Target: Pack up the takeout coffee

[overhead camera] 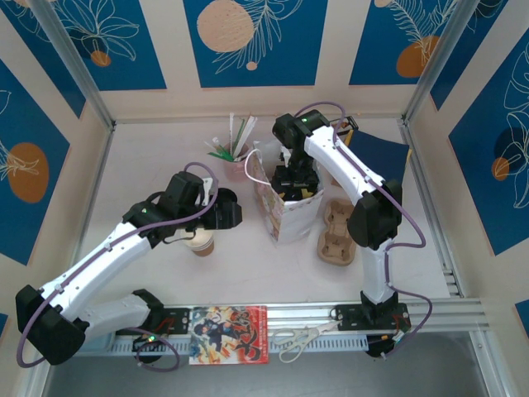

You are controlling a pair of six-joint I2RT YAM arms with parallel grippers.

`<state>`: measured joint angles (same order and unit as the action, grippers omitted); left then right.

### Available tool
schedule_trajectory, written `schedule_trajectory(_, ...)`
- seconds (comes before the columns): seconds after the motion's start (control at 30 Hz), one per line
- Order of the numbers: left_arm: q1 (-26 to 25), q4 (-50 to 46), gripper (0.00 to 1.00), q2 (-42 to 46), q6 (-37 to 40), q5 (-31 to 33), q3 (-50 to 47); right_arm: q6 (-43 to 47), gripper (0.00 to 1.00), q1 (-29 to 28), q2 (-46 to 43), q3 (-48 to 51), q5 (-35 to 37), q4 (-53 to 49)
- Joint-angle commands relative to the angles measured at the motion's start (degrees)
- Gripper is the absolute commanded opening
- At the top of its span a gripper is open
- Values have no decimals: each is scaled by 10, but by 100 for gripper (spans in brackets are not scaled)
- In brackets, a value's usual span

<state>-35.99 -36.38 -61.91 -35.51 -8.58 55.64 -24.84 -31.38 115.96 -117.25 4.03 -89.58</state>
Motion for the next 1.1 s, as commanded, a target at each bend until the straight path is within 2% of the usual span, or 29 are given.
schedule_trajectory(0.0, 6, 3, 100, 0, 7, -9, 1, 8, 64, -4, -6, 6, -17, -9)
schedule_trajectory(1.07, 6, 6, 100, 5, 3, -14, -3, -11, 64, -26, -36, 48, -12, -5)
